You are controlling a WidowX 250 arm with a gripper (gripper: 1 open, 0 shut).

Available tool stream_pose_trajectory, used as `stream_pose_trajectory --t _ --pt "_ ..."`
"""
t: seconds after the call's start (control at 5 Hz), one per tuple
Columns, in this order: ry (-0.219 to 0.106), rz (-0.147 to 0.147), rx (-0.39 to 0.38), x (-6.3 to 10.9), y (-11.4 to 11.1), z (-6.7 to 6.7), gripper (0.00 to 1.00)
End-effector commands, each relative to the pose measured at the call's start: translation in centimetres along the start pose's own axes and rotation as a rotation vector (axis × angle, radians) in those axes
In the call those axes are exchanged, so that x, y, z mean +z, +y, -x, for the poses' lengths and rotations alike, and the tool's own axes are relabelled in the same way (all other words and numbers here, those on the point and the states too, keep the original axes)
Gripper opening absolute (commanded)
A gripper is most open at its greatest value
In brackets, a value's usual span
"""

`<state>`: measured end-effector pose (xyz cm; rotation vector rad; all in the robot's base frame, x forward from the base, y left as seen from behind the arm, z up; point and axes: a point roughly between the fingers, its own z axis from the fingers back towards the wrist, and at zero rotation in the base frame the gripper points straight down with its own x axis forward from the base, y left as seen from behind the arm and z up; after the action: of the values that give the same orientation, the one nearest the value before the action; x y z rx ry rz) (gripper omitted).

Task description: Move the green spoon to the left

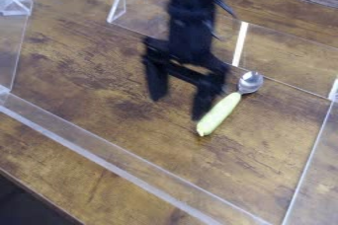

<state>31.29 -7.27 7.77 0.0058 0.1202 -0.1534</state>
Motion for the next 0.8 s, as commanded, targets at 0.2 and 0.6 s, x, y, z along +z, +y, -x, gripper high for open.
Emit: stream_pose_trajectory --t 0.2,0.6 --pt "-0.096 -0.047 -0.279 1.2 -2.2 -4.8 1.00" --pt "-0.082 -0.065 -0.355 -1.0 -2.1 -5.9 1.00"
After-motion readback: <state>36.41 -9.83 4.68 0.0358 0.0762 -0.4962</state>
